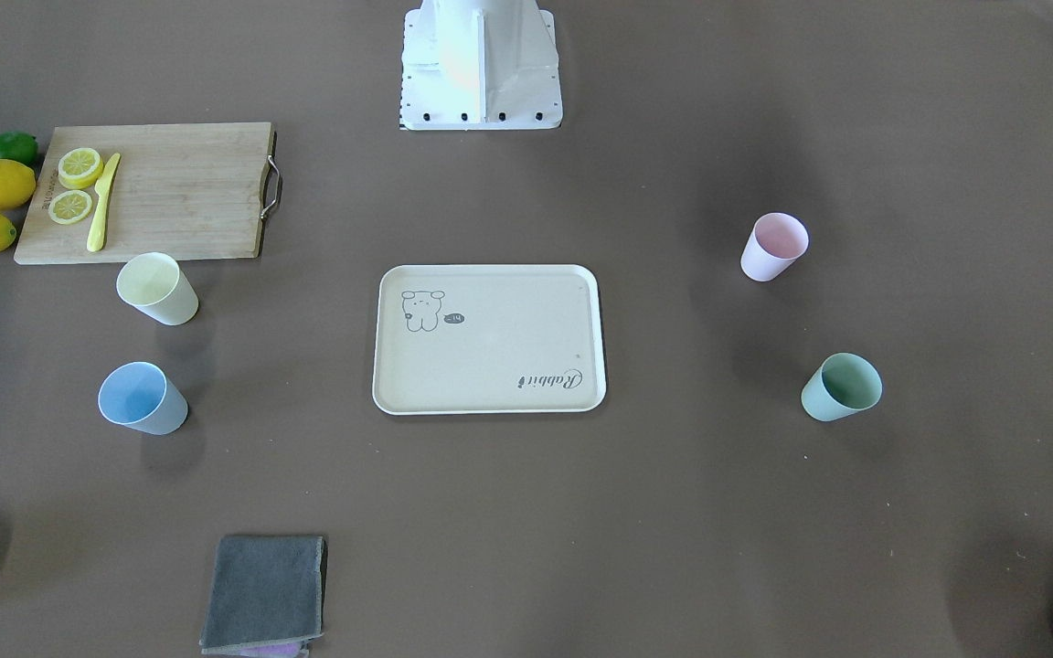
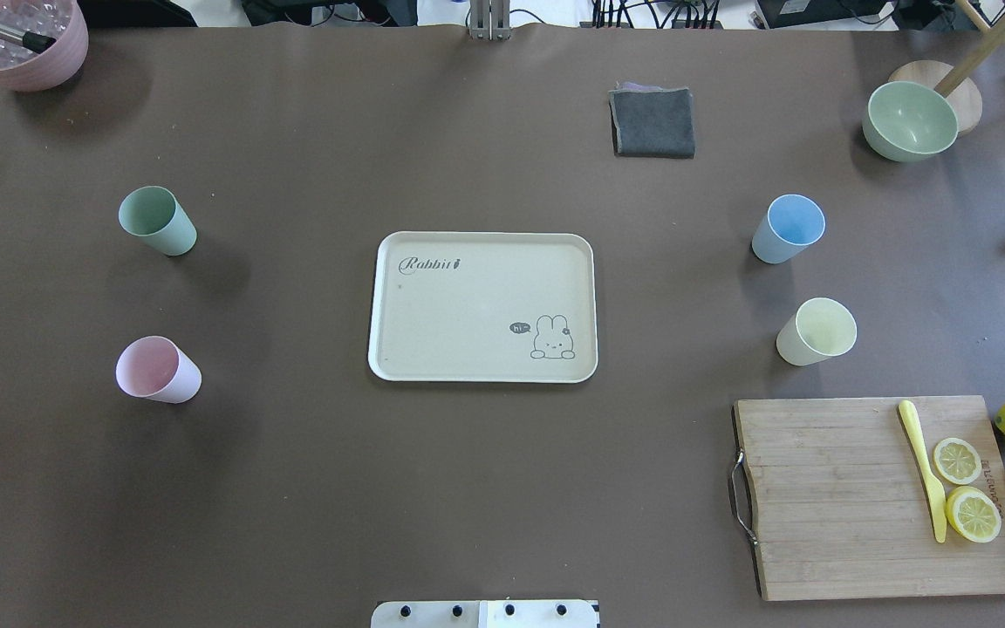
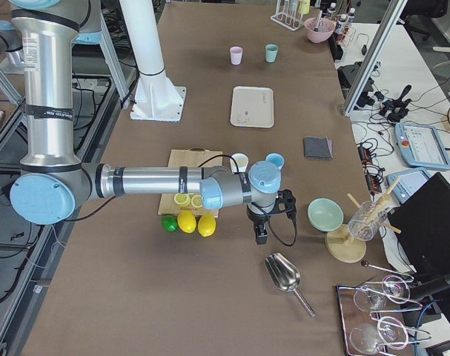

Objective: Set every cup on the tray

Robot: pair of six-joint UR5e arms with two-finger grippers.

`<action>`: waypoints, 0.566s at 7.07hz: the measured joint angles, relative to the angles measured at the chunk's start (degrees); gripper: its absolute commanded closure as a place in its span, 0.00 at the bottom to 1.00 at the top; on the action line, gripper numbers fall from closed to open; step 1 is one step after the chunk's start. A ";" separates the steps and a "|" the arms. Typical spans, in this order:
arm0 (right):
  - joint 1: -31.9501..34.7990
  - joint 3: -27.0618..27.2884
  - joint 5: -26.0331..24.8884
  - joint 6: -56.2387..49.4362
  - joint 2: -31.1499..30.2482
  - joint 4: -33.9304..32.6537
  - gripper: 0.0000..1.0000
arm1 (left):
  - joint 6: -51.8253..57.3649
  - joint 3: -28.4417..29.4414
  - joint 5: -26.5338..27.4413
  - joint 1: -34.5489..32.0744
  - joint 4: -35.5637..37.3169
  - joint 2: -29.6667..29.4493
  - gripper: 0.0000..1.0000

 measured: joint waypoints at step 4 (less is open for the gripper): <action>-0.08 2.17 0.53 0.36 -0.64 0.02 0.00 | -0.26 -0.32 -0.31 0.15 -0.16 -0.03 0.02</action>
